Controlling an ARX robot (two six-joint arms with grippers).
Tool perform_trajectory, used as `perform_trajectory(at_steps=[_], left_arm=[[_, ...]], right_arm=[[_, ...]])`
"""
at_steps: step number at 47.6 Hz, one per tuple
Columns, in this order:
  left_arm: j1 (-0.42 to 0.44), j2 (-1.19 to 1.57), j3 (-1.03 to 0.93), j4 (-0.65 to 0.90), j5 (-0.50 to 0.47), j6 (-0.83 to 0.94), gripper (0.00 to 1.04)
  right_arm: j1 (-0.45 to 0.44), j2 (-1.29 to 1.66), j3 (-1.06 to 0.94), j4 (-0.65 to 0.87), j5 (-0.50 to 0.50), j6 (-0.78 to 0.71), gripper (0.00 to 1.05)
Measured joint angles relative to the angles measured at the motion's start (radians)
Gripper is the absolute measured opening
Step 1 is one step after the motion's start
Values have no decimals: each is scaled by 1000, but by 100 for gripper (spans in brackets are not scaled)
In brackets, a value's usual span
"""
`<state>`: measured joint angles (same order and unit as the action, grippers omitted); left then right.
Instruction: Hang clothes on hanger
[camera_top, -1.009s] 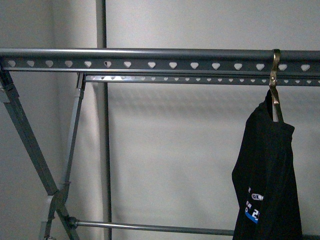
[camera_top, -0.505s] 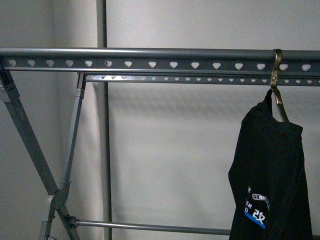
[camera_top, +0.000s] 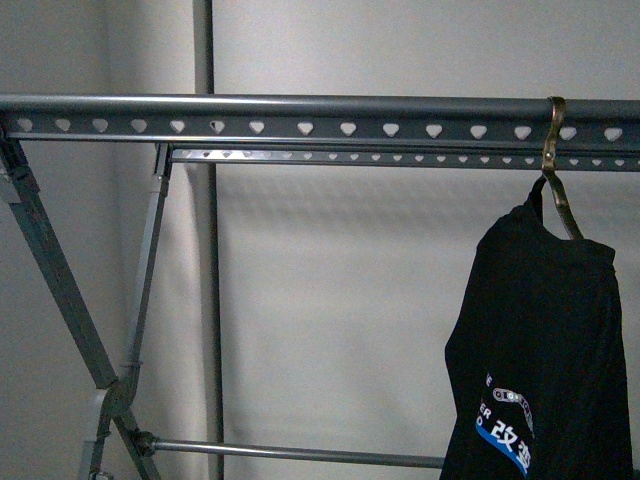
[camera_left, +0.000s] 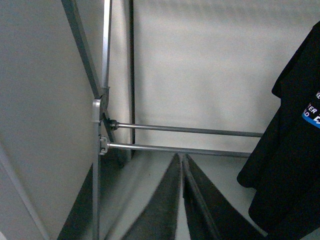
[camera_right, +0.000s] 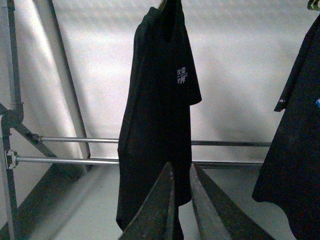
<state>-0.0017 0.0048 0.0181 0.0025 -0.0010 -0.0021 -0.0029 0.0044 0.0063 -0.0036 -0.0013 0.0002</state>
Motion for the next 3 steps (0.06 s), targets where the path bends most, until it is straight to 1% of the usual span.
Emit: perform_trajectory(at_steps=[3], left_arm=[[0, 0, 0, 0, 0, 0, 20]], right_arm=[[0, 0, 0, 0, 0, 0, 27]])
